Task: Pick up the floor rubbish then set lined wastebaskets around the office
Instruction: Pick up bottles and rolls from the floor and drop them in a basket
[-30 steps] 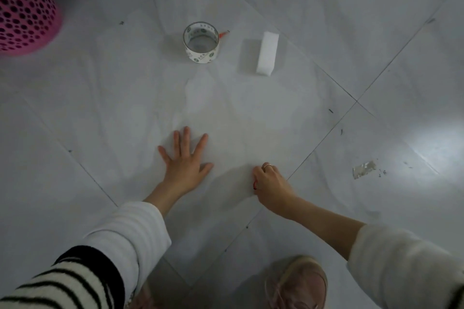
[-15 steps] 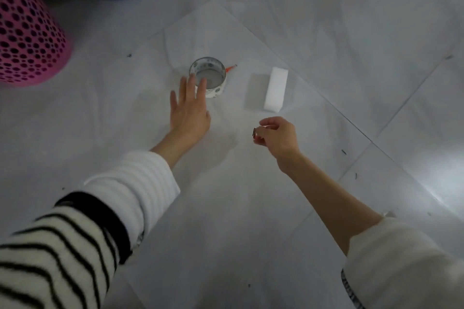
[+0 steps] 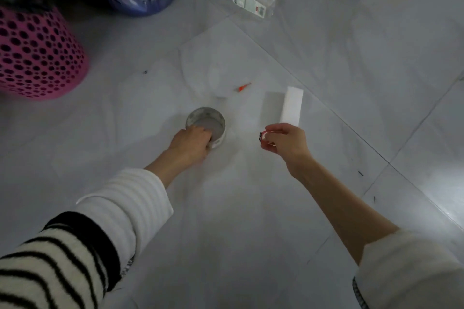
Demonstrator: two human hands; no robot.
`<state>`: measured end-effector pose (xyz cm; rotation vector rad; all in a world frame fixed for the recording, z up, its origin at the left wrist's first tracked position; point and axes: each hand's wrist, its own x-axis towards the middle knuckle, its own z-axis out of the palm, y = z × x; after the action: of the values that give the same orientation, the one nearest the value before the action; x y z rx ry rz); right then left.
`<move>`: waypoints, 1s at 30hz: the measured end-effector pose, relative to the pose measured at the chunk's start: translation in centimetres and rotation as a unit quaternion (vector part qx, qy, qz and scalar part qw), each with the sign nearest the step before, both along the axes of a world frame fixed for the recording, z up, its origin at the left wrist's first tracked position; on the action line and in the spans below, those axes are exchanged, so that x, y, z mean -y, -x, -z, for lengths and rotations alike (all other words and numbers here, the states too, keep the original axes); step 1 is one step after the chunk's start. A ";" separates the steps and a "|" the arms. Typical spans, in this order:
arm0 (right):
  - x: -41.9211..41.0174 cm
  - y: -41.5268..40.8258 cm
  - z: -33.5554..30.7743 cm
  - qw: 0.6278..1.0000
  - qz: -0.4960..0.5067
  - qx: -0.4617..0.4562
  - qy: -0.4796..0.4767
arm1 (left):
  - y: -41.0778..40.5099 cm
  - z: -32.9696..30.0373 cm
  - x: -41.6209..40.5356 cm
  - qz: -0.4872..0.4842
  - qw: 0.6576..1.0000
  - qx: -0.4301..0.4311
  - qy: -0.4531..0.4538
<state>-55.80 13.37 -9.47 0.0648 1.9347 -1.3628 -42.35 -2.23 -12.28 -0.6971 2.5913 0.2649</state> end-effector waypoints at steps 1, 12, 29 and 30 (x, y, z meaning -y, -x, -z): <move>1.0 -0.4 -0.7 1.000 -0.012 -0.003 0.002 | -0.8 -1.3 1.3 0.001 1.000 -0.003 -0.008; 19.6 -7.2 -15.2 0.984 -0.073 0.008 0.163 | -10.5 -21.6 16.2 -0.194 0.946 -0.253 0.065; 36.2 -17.1 -27.3 0.933 -0.261 0.171 0.181 | -20.2 -26.0 28.6 -0.360 0.870 -0.336 -0.028; 36.0 -16.6 -26.8 0.941 -0.255 0.149 0.165 | -20.1 -25.8 28.2 -0.359 0.869 -0.341 -0.027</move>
<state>-39.15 -22.67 17.37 -0.3518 1.3276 -1.2173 -22.20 -30.42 13.51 -1.8059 2.7830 0.9574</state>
